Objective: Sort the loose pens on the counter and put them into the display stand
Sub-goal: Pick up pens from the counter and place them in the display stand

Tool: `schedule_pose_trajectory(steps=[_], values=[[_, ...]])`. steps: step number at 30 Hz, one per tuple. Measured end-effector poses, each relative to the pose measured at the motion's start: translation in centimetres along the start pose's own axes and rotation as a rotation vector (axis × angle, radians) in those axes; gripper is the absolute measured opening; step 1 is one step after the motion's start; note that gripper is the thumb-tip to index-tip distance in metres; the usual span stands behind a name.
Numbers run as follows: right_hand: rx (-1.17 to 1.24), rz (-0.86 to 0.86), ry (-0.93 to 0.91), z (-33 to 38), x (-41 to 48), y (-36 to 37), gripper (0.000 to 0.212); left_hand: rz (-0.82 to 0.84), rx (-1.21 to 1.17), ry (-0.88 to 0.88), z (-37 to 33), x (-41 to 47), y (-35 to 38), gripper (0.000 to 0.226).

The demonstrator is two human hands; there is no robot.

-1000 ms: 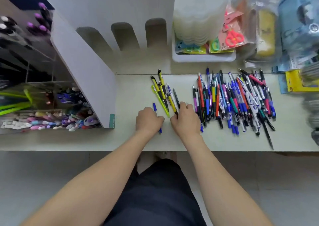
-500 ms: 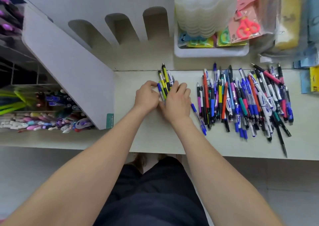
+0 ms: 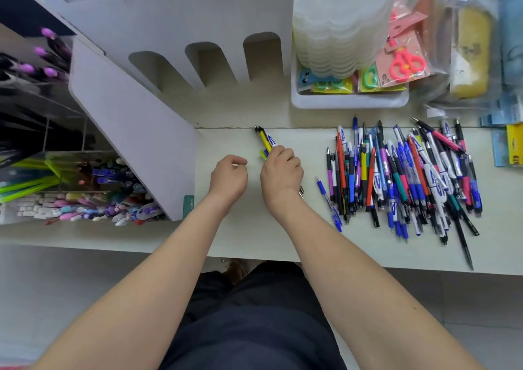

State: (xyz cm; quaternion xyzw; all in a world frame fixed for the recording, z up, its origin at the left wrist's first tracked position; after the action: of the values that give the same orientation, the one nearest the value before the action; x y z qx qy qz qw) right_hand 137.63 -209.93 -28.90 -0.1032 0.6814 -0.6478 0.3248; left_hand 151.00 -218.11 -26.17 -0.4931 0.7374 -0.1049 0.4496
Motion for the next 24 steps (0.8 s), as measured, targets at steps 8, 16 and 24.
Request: schedule_pose_trajectory(steps=[8, 16, 24], values=[[0.35, 0.108, -0.185, -1.0, -2.0, -1.0, 0.02, 0.142, -0.206, -0.073, -1.3, -2.3, 0.0, 0.02], [0.984, 0.389, -0.239, 1.0, -8.5, -7.7, 0.025, 0.161, -0.615, 0.148, -7.4, -5.4, -4.0, 0.042], [1.066, 0.293, -0.305, 3.1, -11.4, -11.1, 0.006, 0.109, -0.495, 0.408, -9.1, -9.8, -7.5, 0.041]])
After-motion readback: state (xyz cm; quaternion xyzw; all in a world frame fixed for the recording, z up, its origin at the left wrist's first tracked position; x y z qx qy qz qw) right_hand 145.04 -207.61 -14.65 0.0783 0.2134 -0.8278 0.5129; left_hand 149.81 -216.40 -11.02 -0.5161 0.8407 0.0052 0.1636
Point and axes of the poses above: each hand's wrist, its own x-axis towards the middle knuckle, its own y-axis out of the palm, z = x × y, the point moved 9 cm from there along x, towards the middle knuckle, and after that the axes turned 12 degrees about -z, right-handed, at the moved point
